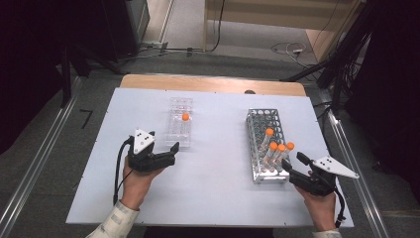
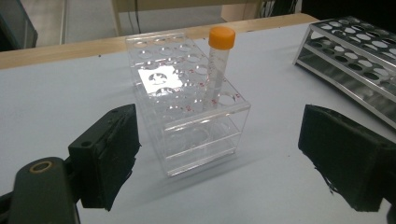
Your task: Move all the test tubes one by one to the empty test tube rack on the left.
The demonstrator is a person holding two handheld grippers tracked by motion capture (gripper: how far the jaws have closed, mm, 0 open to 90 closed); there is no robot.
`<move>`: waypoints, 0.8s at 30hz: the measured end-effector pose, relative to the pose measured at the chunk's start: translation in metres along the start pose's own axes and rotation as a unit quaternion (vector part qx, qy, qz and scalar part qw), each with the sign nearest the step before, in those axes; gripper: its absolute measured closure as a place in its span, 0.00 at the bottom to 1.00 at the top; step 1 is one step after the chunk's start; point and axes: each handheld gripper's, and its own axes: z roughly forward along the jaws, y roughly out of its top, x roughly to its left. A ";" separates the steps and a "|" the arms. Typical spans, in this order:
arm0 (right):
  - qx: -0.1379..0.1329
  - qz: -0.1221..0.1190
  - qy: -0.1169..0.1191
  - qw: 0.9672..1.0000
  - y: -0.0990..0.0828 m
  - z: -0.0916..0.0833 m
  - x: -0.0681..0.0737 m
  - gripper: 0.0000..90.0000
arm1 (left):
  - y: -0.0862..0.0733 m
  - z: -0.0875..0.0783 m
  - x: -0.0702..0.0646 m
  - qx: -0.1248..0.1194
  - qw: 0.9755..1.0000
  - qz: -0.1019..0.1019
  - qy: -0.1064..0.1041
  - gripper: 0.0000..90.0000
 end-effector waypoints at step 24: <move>0.004 -0.022 -0.003 1.000 0.002 0.025 -0.006 0.79 | -0.005 -0.005 0.013 0.002 1.000 -0.014 0.011 0.15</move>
